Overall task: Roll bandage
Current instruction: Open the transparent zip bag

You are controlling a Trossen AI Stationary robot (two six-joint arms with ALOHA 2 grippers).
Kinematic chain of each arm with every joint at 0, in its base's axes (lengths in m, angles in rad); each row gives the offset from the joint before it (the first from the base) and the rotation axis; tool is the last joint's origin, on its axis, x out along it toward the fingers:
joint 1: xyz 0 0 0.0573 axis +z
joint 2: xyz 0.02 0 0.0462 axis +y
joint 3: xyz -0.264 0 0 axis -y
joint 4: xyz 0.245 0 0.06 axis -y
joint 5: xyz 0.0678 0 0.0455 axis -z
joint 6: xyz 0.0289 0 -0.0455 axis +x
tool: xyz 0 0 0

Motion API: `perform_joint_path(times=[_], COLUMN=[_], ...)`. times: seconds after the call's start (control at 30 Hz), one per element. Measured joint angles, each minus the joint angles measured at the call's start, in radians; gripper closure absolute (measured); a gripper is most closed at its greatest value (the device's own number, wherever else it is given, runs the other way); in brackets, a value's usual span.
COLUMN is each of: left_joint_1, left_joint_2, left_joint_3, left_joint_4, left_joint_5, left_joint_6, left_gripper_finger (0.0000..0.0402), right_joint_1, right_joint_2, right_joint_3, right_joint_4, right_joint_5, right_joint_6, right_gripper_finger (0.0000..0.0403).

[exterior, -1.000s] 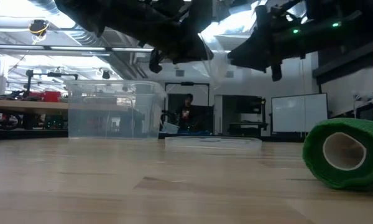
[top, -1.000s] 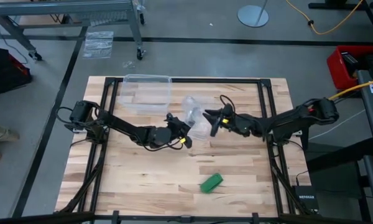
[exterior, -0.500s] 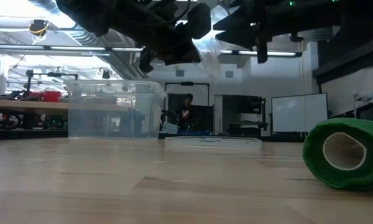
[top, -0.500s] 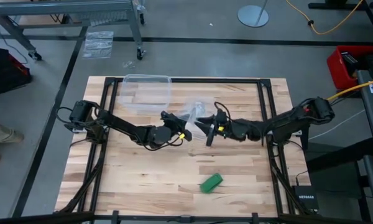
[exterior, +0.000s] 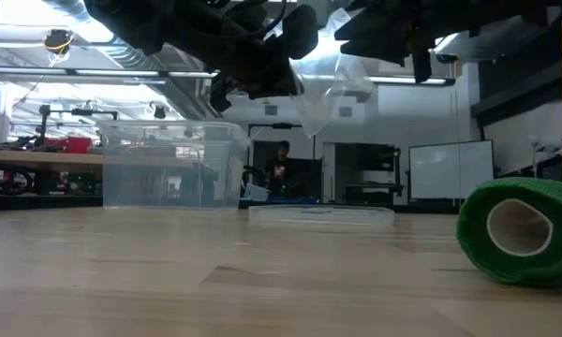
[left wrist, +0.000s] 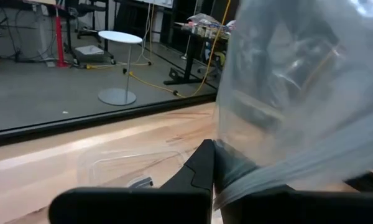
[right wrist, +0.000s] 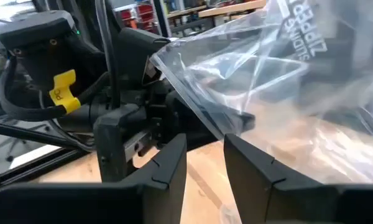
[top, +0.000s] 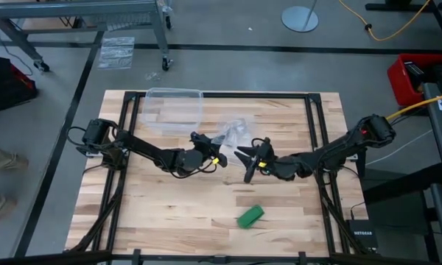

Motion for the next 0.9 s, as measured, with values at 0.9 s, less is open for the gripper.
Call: perform_joint_path(times=[0.9], left_joint_1=[-0.059], left_joint_2=[0.000], left_joint_3=[-0.001], left_joint_4=[0.041], left_joint_5=[0.109], left_joint_6=[0.077], left_gripper_finger=[0.0401], right_joint_1=[-0.152], right_joint_2=[-0.009], right_joint_3=[0.000], right_joint_4=[-0.090], right_joint_5=[-0.038], right_joint_6=[0.004], right_gripper_finger=[0.0290])
